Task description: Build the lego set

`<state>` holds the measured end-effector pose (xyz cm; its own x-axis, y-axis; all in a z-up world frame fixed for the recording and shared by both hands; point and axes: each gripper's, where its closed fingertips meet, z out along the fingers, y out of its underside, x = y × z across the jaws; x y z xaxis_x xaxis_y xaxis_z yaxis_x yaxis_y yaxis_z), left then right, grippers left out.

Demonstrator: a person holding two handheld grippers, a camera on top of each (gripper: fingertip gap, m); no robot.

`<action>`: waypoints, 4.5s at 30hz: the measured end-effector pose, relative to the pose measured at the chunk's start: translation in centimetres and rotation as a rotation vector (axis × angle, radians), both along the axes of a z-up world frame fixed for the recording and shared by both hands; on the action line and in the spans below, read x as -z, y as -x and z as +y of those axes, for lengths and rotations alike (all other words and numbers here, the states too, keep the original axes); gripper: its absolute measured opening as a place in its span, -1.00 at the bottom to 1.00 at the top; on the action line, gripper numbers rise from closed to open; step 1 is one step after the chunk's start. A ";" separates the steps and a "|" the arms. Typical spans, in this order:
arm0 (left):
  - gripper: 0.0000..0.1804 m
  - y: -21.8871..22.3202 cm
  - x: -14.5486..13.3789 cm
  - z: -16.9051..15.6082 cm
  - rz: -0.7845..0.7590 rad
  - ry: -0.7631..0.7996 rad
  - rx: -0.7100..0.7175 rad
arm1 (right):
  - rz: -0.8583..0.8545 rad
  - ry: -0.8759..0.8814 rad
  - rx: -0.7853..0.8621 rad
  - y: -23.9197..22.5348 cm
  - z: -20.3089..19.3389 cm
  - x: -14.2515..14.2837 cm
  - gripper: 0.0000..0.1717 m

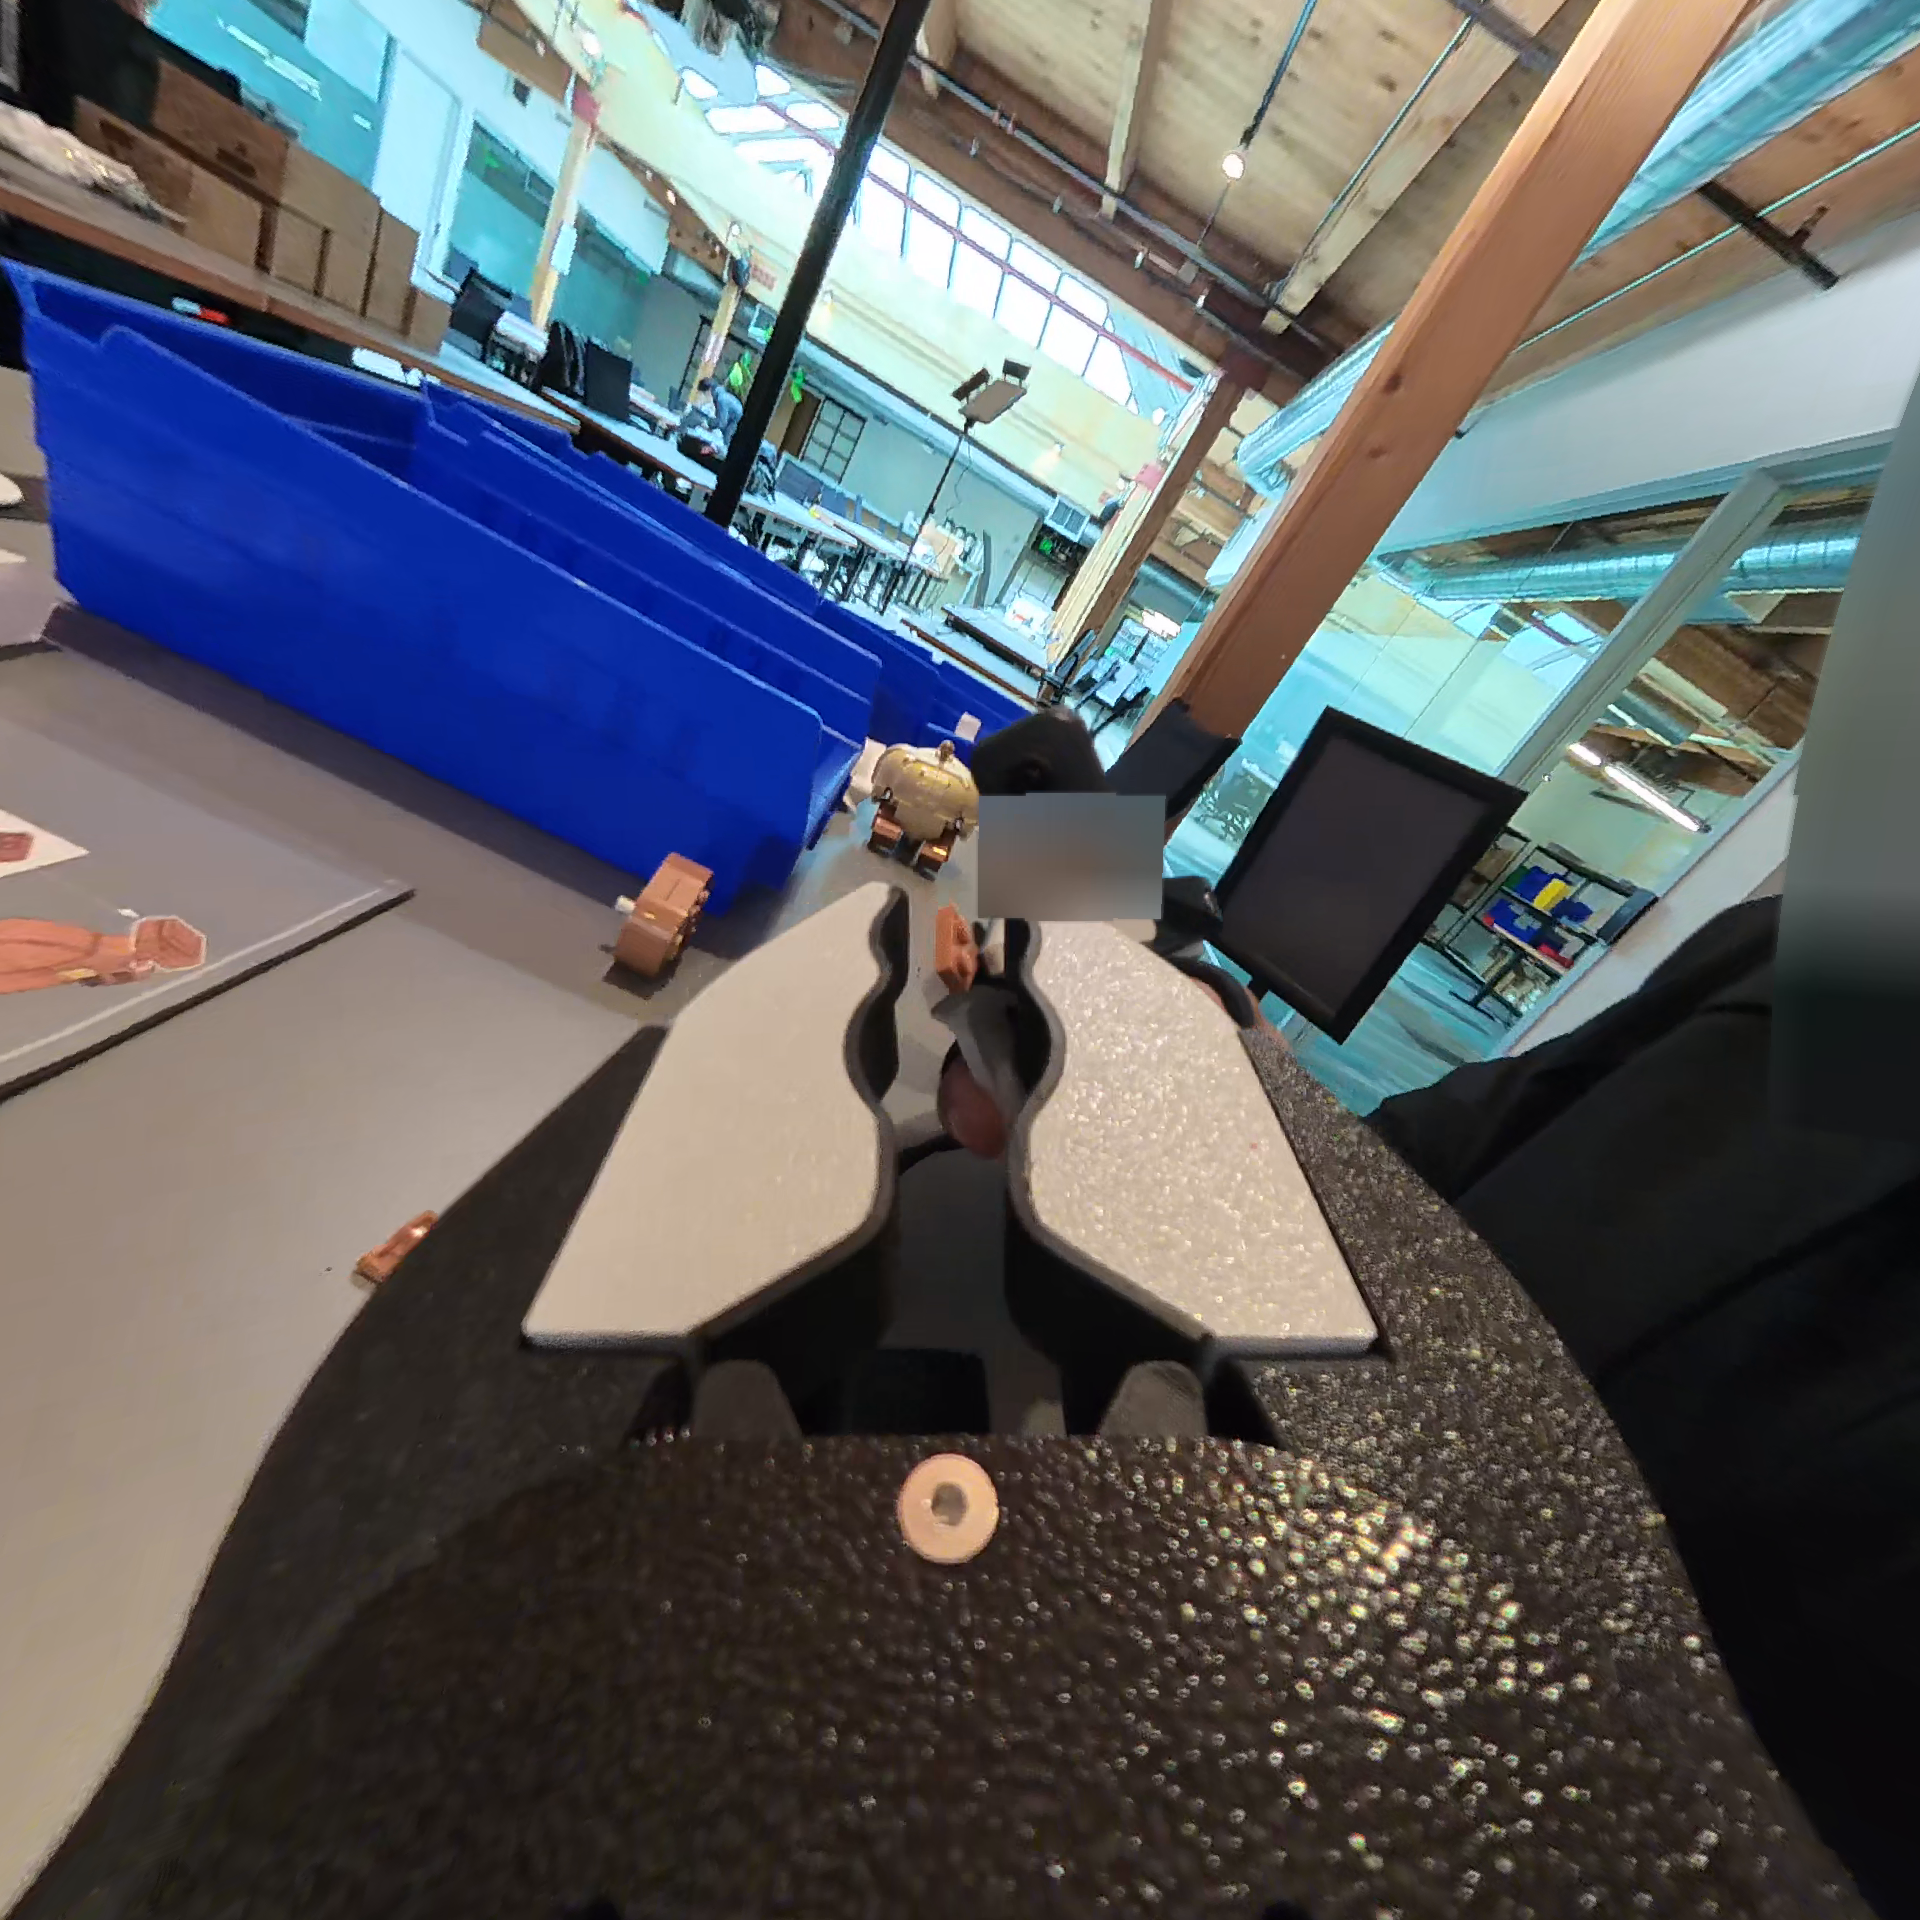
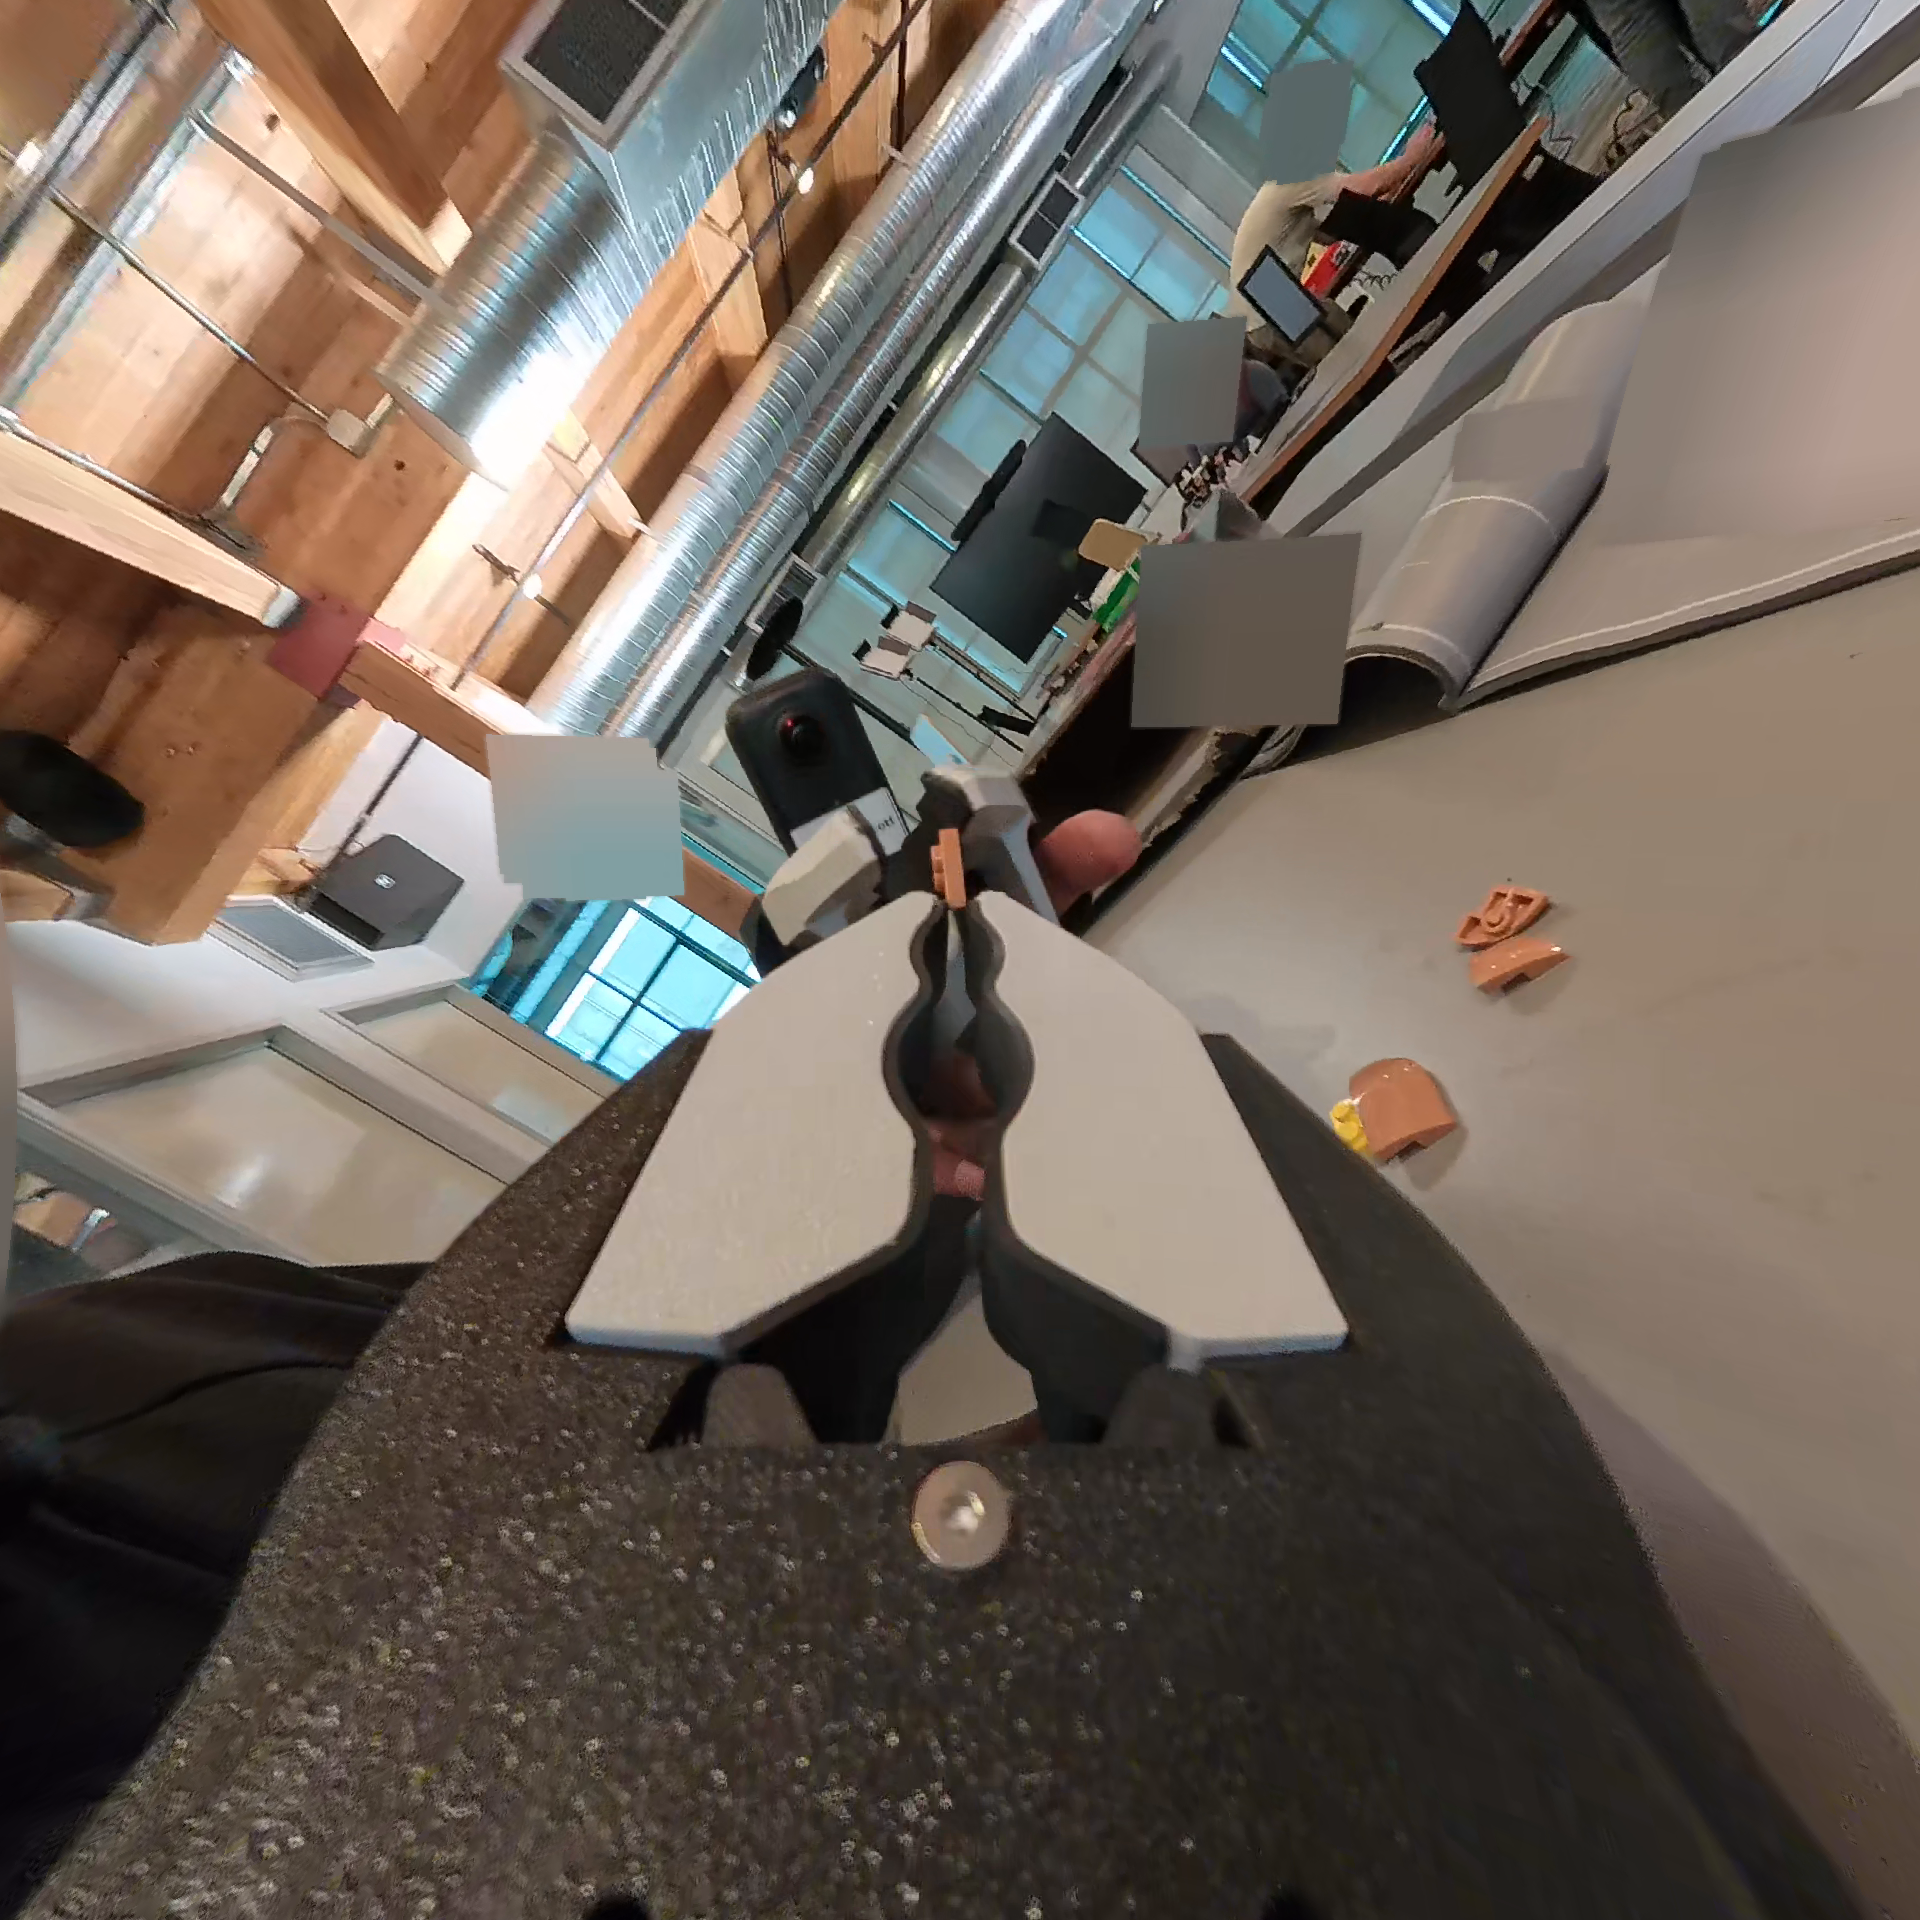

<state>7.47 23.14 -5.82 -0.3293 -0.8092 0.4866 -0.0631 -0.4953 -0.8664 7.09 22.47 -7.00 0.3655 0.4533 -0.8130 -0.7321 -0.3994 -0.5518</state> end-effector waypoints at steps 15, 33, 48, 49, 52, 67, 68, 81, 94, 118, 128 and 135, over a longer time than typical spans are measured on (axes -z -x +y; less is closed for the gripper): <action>-0.94 0.0 1.0 -1.7 0.116 0.029 0.135 | -0.201 -0.049 0.019 0.2 -0.8 0.2 -0.96; -0.64 1.0 3.0 1.3 0.248 -0.390 0.067 | -0.106 -0.006 0.089 -2.3 -1.7 0.4 -0.97; -0.66 1.0 12.0 1.7 0.523 -0.931 0.562 | -0.100 0.022 0.076 -3.1 -2.3 1.0 -0.97; -0.66 1.0 12.2 1.7 0.530 -0.945 0.572 | -0.099 0.025 0.073 -3.0 -2.3 1.0 -0.97; -0.71 0.9 12.4 1.2 0.527 -0.947 0.595 | -0.110 0.030 0.069 -2.9 -2.1 1.1 -0.97; -1.00 0.9 11.1 1.7 0.532 -0.784 0.256 | -0.238 0.161 0.125 -2.7 -0.8 3.1 -0.97; -0.99 0.9 11.0 2.0 0.534 -0.796 0.233 | -0.244 0.164 0.126 -2.8 -0.8 3.2 -0.97; -0.62 -1.7 12.5 3.3 0.689 -0.847 0.310 | -0.252 0.142 0.160 -4.6 -1.4 2.9 -0.97; -0.75 -1.4 12.5 2.2 0.674 -0.732 0.275 | -0.293 0.188 0.147 -4.2 -1.0 3.7 -0.97; -0.74 -0.8 4.8 -0.7 0.257 -0.468 -0.033 | -0.246 0.177 0.125 -1.8 -0.5 3.3 -0.97; -0.74 -1.0 5.0 -0.7 0.265 -0.531 -0.069 | -0.178 0.169 0.121 -1.8 -0.4 3.0 -0.97; -0.74 -0.9 5.0 -0.5 0.265 -0.556 -0.087 | -0.149 0.164 0.103 -1.6 -0.3 2.9 -0.97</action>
